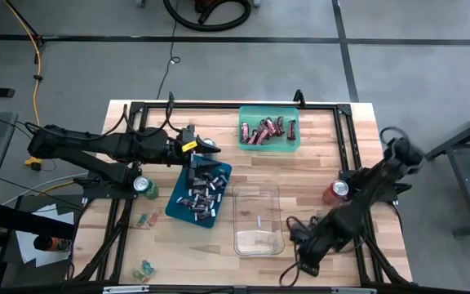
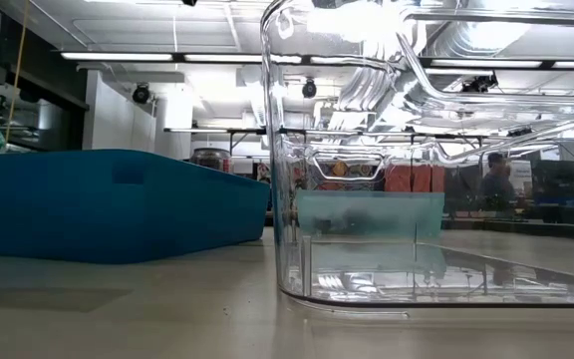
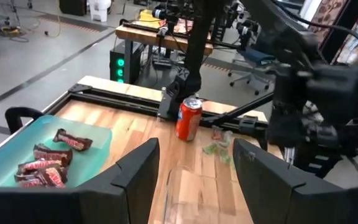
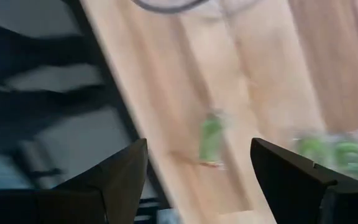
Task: Sort candy
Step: Put the green candy into the transparent bin
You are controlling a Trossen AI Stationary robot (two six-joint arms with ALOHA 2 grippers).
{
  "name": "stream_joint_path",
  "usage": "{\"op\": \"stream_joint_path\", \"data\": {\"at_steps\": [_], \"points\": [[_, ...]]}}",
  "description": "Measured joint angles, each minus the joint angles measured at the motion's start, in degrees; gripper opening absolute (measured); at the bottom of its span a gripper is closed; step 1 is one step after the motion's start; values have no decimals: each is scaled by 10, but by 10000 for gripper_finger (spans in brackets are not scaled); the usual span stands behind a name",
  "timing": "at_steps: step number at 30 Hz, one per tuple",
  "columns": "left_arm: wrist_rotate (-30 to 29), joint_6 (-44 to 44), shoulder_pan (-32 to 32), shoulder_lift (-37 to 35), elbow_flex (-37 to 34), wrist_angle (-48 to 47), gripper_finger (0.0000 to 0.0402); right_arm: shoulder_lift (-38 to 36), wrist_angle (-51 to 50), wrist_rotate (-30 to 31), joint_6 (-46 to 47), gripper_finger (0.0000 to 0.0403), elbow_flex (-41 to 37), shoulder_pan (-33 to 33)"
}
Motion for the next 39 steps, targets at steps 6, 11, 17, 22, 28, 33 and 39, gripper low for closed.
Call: {"op": "stream_joint_path", "data": {"at_steps": [6, 11, 17, 22, 28, 33, 39], "points": [[0, 12, 0, 0, 0, 0, 193, 122, -78, -15, -18, 279, 59, 21], [0, 13, 0, 0, 0, 0, 193, 166, -50, -41, 32, 279, 48, 32], [0, 13, 0, 0, 0, 0, 193, 187, -45, -34, 45, 277, 47, 31], [0, 12, 0, 0, 0, 0, 193, 199, -44, -51, 31, 211, 47, 31], [-27, 12, 0, -2, 0, 0, 193, 178, -48, -84, -6, 20, 47, 31], [-65, 13, 1, -8, 1, 1, 193, 89, -172, -71, -25, 22, 47, 28], [-77, 17, 3, -13, 1, 2, 193, -95, -281, 117, 21, 11, 47, -3]]}}
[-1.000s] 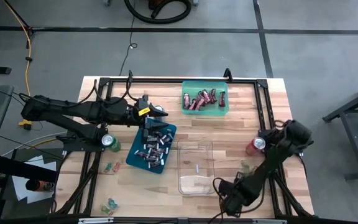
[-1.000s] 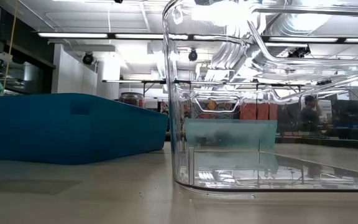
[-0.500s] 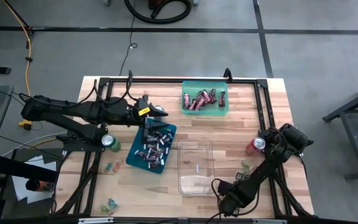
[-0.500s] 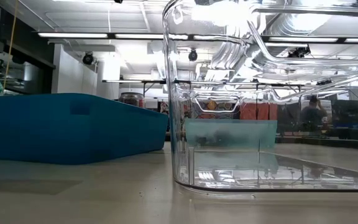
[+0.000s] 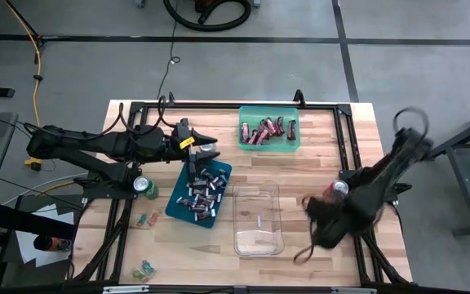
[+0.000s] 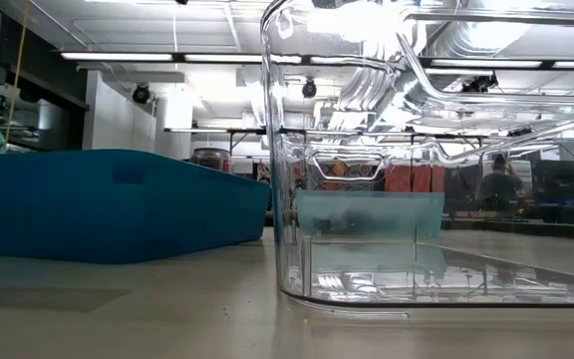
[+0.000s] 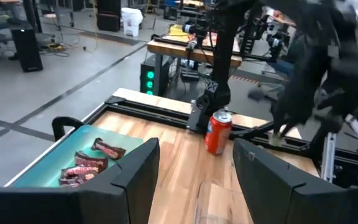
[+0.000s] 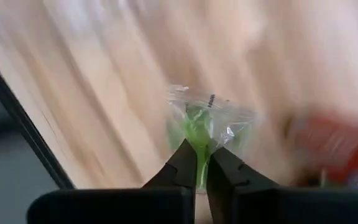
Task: Sort candy
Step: Put the green candy into the transparent bin
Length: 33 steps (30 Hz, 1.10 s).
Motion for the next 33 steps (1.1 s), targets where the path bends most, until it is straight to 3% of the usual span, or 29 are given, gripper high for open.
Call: {"op": "stream_joint_path", "data": {"at_steps": [5, 8, 14, 20, 24, 28, 33], "points": [[-12, -5, 0, 0, 0, -1, 193, -117, 70, 247, -36, 5, 0, -44], [-14, -9, 0, 0, 0, 0, 193, -144, 140, 299, -142, 4, 0, -90], [-14, -35, -1, 0, 0, 46, 193, -127, 280, 224, -352, 2, 0, -187], [-9, -35, -2, 0, 0, 104, 193, -41, 445, 10, -522, 1, 1, -272], [-8, -35, -2, -4, 0, 121, 193, 40, 411, -42, -575, 1, 43, -285], [-7, -35, -2, -9, 0, 120, 193, 123, 331, -44, -624, 0, 98, -285], [-7, -35, -2, -9, 0, 120, 193, 210, 273, -48, -653, 0, 108, -287]]}}
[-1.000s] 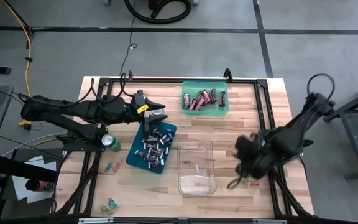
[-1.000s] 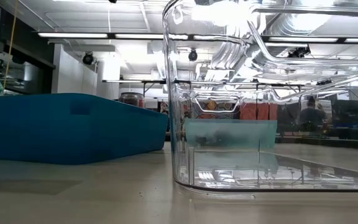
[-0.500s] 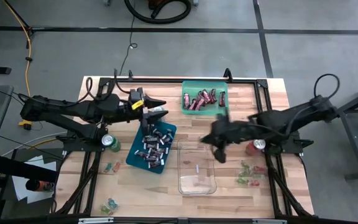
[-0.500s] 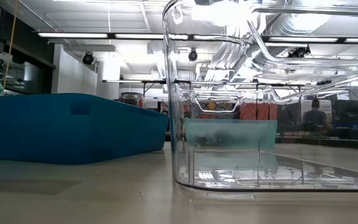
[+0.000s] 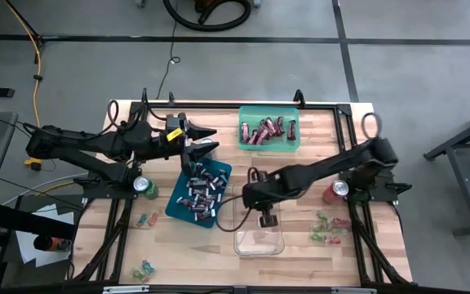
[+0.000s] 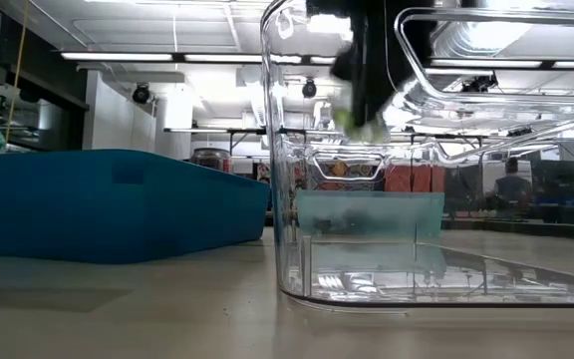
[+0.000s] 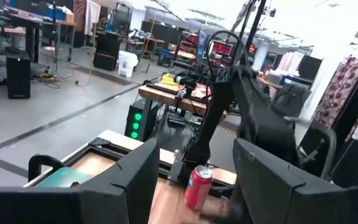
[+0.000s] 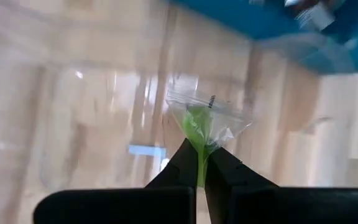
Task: Sort candy
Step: Put the green candy into the transparent bin, then put the blue candy into the transparent bin
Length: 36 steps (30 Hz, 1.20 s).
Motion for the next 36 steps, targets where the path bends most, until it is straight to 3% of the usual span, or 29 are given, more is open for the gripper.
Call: {"op": "stream_joint_path", "data": {"at_steps": [9, 12, 18, 31, 36], "points": [[0, 0, 0, 0, 0, 0, 193, 106, 10, -12, 0, 2, -13, -2], [0, 0, 0, 0, 0, 0, 193, 119, 16, 5, 8, 9, -11, -2], [0, 0, 0, 0, 0, 0, 193, 125, 36, -19, 28, 32, -13, -4], [0, 8, 0, 0, 0, -2, 193, 100, 13, -51, 16, 192, -13, -2], [-2, 26, 0, 0, 0, -2, 193, 39, -23, -27, -3, 223, -13, -5]]}}
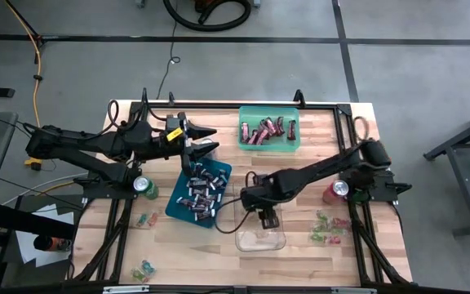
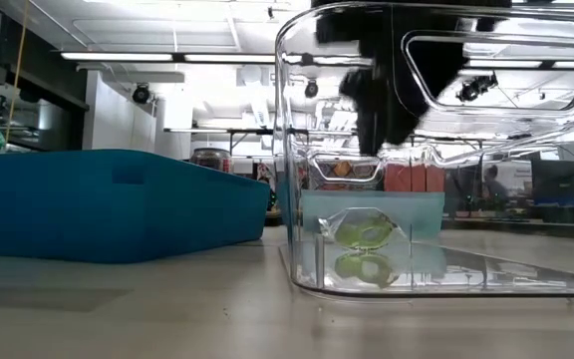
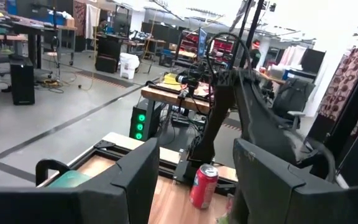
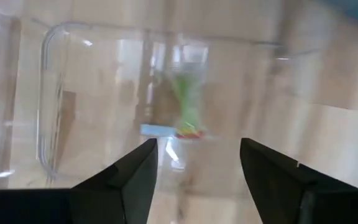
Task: Sort candy
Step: Put the blue candy into the transparent bin
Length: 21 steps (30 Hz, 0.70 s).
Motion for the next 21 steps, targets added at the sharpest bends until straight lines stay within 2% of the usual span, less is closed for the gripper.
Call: {"op": "stream_joint_path", "data": {"at_steps": [5, 9, 13, 15, 18, 21], "points": [[-3, 0, 0, 0, 0, -2, 193, -86, -26, 40, 31, 224, 0, 0], [-4, 0, 0, 0, 0, -6, 193, -151, -24, 47, 72, 225, 0, 7], [-3, -3, 0, 0, 0, -6, 193, -204, -23, 116, 102, 225, 0, 23], [-1, -37, 0, 0, 0, -8, 193, -227, -28, 163, 113, 225, 0, 29], [56, -99, 0, 5, 11, -62, 193, -253, -46, 217, 128, 225, 0, 35], [147, -145, -11, 17, 55, -226, 193, -272, -69, 254, 141, 225, 0, 35]]}}
